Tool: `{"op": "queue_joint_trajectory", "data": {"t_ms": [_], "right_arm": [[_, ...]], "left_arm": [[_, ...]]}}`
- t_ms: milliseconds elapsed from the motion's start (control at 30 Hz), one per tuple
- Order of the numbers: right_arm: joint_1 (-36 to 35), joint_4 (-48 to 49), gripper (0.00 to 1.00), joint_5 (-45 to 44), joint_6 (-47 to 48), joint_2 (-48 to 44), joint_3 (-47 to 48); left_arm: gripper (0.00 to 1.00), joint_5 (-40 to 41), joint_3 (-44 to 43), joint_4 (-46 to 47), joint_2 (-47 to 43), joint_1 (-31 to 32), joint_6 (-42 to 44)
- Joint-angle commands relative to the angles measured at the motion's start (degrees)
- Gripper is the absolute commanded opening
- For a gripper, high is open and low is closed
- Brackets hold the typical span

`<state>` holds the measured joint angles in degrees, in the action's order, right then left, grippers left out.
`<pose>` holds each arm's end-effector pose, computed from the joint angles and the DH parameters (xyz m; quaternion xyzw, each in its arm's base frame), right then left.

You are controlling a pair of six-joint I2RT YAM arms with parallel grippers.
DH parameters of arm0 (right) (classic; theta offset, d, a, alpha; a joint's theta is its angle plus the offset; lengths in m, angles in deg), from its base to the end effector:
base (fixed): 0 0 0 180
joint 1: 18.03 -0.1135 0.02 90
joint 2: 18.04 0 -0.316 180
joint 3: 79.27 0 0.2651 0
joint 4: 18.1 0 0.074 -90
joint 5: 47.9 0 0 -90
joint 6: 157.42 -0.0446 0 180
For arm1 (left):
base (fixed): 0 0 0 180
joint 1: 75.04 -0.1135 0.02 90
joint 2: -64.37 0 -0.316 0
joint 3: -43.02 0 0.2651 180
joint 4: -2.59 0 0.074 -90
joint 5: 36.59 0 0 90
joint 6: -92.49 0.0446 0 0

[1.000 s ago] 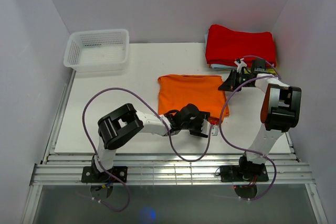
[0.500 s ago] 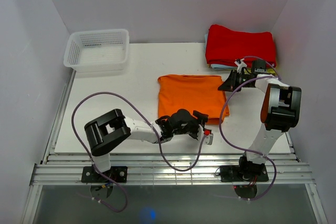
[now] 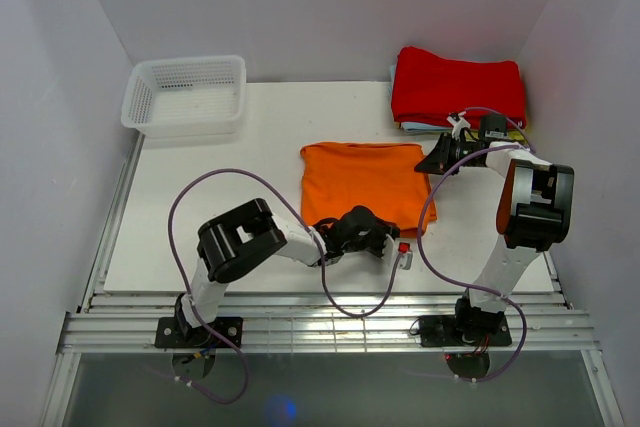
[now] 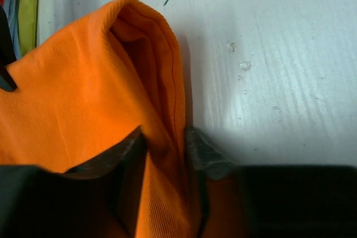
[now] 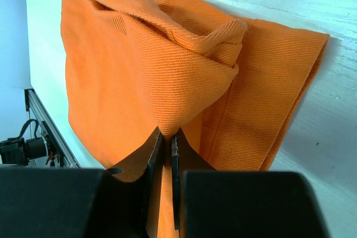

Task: Fold and stack the trousers
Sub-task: Fold the trousers

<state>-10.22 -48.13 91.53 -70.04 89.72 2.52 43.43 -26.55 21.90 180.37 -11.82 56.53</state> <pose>0.4131 -0.0225 0.2130 -0.0428 0.8762 0.3874 0.2834 0.1941 -0.4018 0.1517 0.7493 0.4037 -0.1156 0.5120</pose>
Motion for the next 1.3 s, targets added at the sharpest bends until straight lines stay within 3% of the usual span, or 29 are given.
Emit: {"op": "queue_joint_trajectory", "data": {"t_ms": [0, 33, 200, 400, 700, 1000, 1267], "right_arm": [[-0.08, 1.13, 0.08, 2.60, -0.90, 0.08, 0.90], [-0.08, 1.13, 0.08, 2.69, -0.99, -0.01, 0.90], [-0.08, 1.22, 0.08, 3.48, -1.61, -1.15, 1.34], [-0.25, 1.48, 0.08, 4.45, -3.80, -3.26, 3.97], [-0.78, 1.31, 0.08, 4.80, -6.26, -1.95, 9.95], [-0.78, -0.71, 0.08, 2.34, -4.34, 3.75, 20.23], [-0.52, -3.53, 0.08, -5.30, 7.25, 9.65, 22.96]], "left_arm": [[0.39, 1.53, -2.04, -0.22, 1.85, 0.24, 0.98], [0.30, 1.98, -2.22, 0.48, 2.20, 0.15, 1.33], [0.00, 2.95, -1.35, 0.84, -0.25, 0.06, 0.63], [0.00, 2.77, -0.64, -1.00, -6.48, 0.06, -1.39], [0.00, 3.21, -4.24, -4.34, -8.34, 0.06, -4.46], [0.00, 5.05, -11.00, -4.26, -2.81, 0.06, -5.00], [0.00, 5.76, -15.93, -2.76, 5.36, 0.06, -6.93]]}}
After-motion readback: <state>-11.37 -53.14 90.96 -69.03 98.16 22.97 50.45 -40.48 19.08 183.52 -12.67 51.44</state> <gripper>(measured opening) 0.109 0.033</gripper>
